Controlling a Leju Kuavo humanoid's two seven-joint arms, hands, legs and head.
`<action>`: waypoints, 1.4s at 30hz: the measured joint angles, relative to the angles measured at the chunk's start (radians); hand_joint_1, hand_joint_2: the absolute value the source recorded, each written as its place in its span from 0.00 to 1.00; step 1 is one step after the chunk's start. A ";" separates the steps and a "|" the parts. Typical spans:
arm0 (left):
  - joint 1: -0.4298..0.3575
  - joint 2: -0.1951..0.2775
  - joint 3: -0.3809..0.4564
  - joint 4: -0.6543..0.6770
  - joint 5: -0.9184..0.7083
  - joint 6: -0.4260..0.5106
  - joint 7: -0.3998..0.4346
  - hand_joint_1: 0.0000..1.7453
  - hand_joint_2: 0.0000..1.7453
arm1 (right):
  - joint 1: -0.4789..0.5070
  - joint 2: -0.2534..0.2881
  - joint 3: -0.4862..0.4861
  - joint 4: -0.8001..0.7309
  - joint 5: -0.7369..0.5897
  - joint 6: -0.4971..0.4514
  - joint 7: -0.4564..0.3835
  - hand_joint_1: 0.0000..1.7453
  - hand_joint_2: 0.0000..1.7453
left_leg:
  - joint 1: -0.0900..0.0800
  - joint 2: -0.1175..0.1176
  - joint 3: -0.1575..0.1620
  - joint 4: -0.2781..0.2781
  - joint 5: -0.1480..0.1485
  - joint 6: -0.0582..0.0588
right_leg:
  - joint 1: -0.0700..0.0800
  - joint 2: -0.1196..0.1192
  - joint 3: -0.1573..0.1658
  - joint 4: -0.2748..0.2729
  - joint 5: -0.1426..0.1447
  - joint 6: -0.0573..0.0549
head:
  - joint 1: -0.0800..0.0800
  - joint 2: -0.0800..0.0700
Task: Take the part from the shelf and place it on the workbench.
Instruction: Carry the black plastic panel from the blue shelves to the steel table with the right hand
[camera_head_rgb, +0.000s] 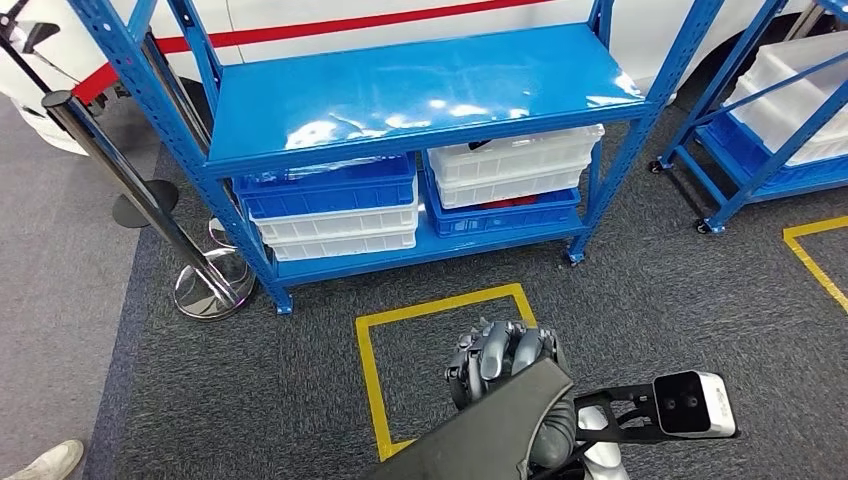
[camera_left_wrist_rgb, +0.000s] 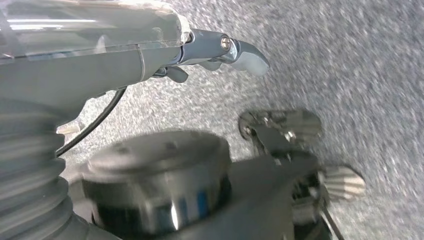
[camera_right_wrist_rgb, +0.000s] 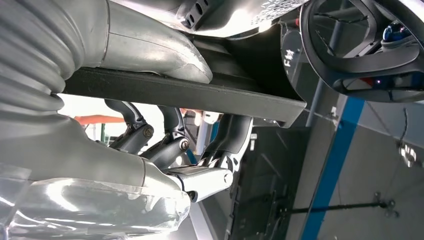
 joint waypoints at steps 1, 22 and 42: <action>0.000 0.000 0.000 0.000 -0.002 0.000 0.000 0.00 1.00 | -0.001 0.000 -0.002 -0.002 0.000 -0.002 0.000 1.00 1.00 | 0.003 0.002 -0.008 -0.005 0.013 0.006 | 0.000 0.002 -0.010 0.022 -0.028 0.004 | 0.001 0.000; -0.002 0.002 -0.007 0.000 -0.017 -0.002 -0.006 0.00 1.00 | -0.005 0.000 -0.017 -0.038 0.005 -0.037 0.005 1.00 1.00 | 0.014 0.001 -0.204 0.344 -0.067 -0.042 | 0.001 0.001 0.038 0.011 -0.053 -0.039 | -0.001 0.000; 0.002 0.004 -0.023 0.000 -0.040 -0.018 0.001 0.00 1.00 | 0.075 -0.001 -0.066 -0.100 0.053 -0.121 0.007 1.00 1.00 | 0.010 0.004 -0.084 0.071 0.015 -0.018 | -0.022 0.012 0.071 0.044 -0.101 0.019 | 0.000 0.000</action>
